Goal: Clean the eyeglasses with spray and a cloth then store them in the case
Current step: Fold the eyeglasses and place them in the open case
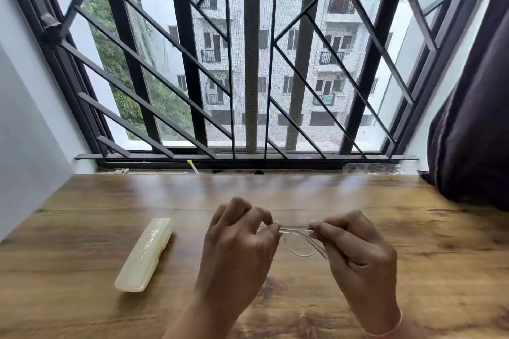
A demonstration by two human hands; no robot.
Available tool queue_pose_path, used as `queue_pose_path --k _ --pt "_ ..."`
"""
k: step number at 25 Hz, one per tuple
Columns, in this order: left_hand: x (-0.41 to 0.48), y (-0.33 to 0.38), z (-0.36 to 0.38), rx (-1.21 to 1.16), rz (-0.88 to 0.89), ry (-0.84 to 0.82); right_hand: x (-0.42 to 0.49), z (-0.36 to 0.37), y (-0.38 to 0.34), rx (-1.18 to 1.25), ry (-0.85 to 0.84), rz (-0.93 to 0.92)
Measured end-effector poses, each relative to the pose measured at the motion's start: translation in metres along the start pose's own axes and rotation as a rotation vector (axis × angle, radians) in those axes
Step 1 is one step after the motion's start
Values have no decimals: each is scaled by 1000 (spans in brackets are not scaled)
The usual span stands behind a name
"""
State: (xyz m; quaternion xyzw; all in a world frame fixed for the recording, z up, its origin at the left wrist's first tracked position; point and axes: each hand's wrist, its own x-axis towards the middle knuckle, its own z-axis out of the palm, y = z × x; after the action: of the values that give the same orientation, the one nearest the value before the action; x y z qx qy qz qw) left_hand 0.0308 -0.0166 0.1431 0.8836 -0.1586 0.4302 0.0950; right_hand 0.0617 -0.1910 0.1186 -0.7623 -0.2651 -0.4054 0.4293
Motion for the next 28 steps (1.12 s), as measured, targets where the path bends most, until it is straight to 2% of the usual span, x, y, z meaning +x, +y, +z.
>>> queue_pose_path --k 4,8,9,11,14,15,17,19,22,28 --pt "-8 -7 19 -28 26 129 5 0 -13 -85 -41 -132" --pt "-10 -10 31 -181 -56 344 22 7 -43 -47 -65 -256" --pt "-10 -10 34 -279 -130 393 27 9 -51 -41 -70 -271" --pt "-3 -4 35 -579 -444 468 33 6 -63 -25 -41 -275" --pt "13 9 33 -1231 -1045 461 30 -5 -61 -1 126 -164" --pt "16 13 33 -1439 -1177 424 27 -7 -54 6 155 -90" --pt "20 18 34 -1707 -1347 367 16 -7 -37 11 157 89" --pt "18 24 37 -1852 -1449 367 3 -6 -21 -2 147 240" --pt "12 34 40 -1984 -1518 432 -9 -4 -7 13 98 345" --pt "-5 37 53 -1955 -1618 467 -22 8 6 203 62 406"
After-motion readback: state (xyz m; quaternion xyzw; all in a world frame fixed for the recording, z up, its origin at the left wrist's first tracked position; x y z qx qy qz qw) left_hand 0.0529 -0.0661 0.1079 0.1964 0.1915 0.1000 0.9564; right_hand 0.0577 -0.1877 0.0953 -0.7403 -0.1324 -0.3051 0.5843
